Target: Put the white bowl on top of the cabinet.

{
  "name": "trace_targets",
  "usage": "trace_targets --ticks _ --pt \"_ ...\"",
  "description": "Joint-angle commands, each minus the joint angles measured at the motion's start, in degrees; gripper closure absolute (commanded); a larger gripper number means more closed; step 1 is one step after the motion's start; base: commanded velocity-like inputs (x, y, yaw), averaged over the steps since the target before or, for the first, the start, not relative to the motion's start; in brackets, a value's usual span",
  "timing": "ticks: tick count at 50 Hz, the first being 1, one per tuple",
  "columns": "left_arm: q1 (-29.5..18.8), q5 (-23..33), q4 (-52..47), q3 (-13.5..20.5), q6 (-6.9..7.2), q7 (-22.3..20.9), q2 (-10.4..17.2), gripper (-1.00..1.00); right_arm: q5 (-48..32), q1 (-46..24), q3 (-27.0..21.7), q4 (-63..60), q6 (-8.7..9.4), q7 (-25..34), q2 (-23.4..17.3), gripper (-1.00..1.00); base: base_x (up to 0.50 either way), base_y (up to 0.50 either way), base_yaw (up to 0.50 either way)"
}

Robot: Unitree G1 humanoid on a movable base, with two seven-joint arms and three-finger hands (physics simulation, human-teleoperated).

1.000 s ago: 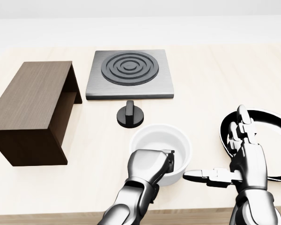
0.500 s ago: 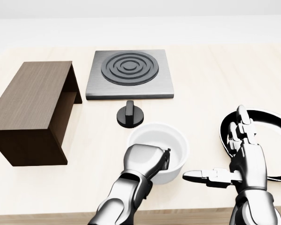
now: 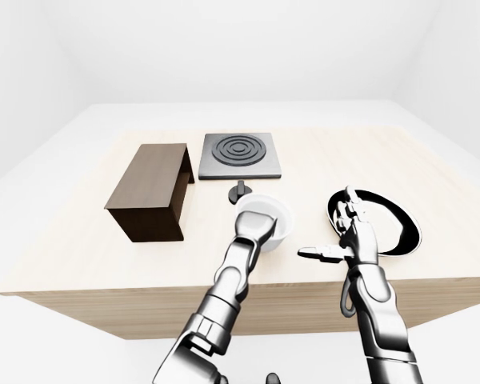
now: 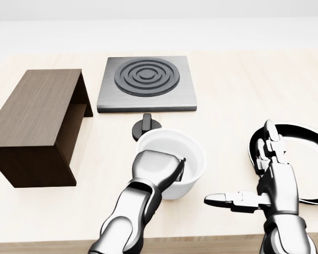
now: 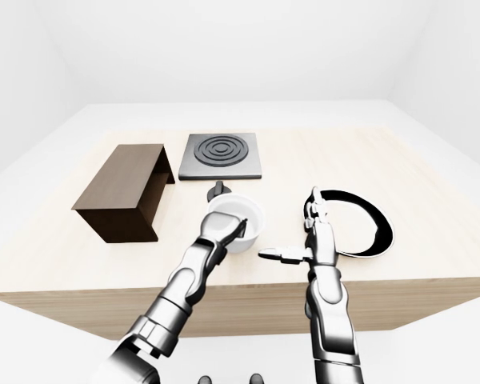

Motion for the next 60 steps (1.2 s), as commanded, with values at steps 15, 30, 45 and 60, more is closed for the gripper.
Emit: trace_targets --ticks 15,30,45,60 --pt "-0.96 0.42 -14.22 2.59 0.00 -3.49 1.08 1.00 -0.69 0.39 0.64 0.64 -0.85 0.00 0.28 -1.00 0.00 0.00 0.00" --pt "-4.95 -5.43 -19.74 5.33 0.00 -3.63 2.92 1.00 -1.12 -0.11 0.91 1.97 -1.64 -0.27 0.34 -1.00 0.00 0.00 0.00" --pt "-9.00 -4.12 -21.12 7.51 0.00 -9.04 7.30 1.00 -1.40 0.24 1.23 1.46 -1.52 -0.40 0.52 -1.00 0.00 0.00 0.00" --pt "-10.82 3.15 -30.21 10.73 0.00 -19.85 11.66 1.00 -1.91 0.43 1.71 1.80 -1.99 -0.58 0.73 -1.00 0.00 0.00 0.00"
